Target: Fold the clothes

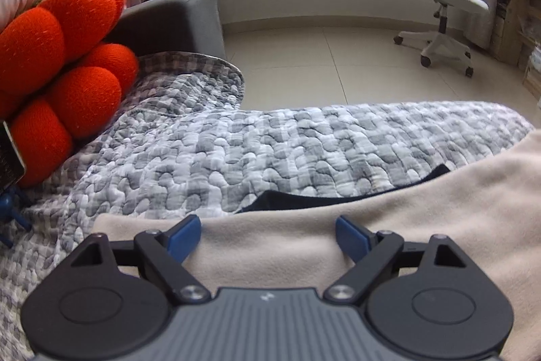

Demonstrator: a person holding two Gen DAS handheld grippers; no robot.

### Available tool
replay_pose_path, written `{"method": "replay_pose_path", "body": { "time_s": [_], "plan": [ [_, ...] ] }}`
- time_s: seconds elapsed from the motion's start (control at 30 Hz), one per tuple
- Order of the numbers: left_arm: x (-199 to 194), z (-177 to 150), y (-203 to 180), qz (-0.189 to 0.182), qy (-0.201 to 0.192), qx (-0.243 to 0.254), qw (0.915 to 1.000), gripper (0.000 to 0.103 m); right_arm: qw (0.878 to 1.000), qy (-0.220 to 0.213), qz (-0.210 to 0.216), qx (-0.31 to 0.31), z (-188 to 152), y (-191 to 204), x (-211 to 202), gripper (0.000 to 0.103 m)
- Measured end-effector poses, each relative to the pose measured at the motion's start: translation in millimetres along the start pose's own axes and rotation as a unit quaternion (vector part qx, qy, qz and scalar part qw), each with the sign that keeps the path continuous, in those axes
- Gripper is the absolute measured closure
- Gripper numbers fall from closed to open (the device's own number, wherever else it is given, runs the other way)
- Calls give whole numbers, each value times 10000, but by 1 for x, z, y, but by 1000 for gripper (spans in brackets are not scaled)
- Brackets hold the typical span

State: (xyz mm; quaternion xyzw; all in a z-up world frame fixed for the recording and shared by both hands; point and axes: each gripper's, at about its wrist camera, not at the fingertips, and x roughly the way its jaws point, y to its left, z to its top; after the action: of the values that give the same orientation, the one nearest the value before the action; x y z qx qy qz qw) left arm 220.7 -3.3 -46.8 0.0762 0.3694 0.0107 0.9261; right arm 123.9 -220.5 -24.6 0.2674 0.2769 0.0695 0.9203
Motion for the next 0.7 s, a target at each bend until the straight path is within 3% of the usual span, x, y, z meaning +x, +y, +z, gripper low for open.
{"method": "replay_pose_path", "body": {
  "time_s": [0.3,0.5,0.7],
  "plan": [
    [-21,-6,15,-128,-150,-154,9997,15,9995,-100,-60,-299,-2,12,-1,79],
    [-16,-20,0,32,-169,459,9988,18,9979,-227,-49,-606,-4,25,0,79],
    [-31,-19,20,-199,-200,160,9995,18,9969,-317,-21,-725,-2,32,1,79]
  ]
}}
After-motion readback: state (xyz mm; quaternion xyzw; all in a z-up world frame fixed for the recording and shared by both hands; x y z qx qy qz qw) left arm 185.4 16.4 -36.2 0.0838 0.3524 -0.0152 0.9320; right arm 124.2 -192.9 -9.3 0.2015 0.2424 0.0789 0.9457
